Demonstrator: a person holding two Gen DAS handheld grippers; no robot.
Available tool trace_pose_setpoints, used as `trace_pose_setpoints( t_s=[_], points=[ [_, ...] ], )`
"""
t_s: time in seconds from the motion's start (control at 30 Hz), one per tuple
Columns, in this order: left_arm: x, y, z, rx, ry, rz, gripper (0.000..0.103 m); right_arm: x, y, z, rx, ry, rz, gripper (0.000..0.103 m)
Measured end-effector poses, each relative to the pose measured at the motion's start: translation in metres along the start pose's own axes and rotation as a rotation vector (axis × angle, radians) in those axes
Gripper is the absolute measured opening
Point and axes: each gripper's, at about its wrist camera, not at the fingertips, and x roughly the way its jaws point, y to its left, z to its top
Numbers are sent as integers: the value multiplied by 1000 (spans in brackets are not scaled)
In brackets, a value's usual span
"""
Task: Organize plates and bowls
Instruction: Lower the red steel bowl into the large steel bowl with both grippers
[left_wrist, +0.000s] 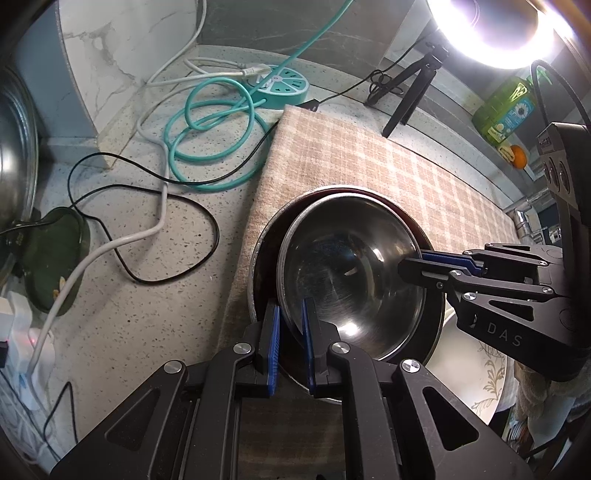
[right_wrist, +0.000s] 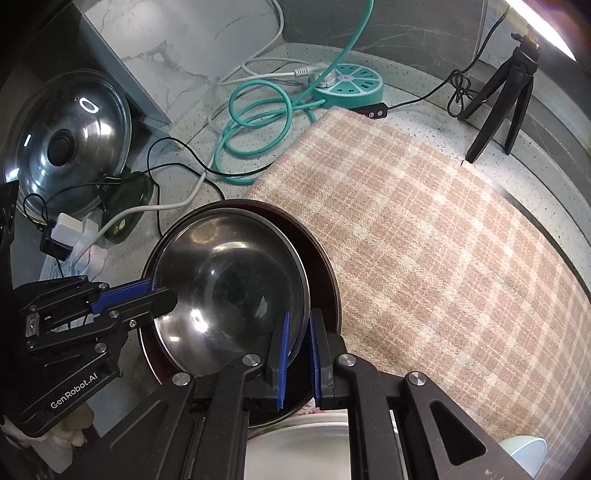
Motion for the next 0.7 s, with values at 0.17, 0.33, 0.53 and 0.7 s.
trace_pose_setpoints(
  t_s=[0.17,0.33,0.53,0.7],
  points=[
    [1,-1,0,2,8,1,10,-1,1,-1,-6,8,2,12],
    [2,-2,0,1,14,-2,10,-2,1,-3,-3,13,9,12],
    [2,-3,0,1,17,5,10,-2,2,-4,-4,19,13,12],
    [2,-3,-1,7,18,10,12,-3,3,-5,-2,27,21,15]
  ],
)
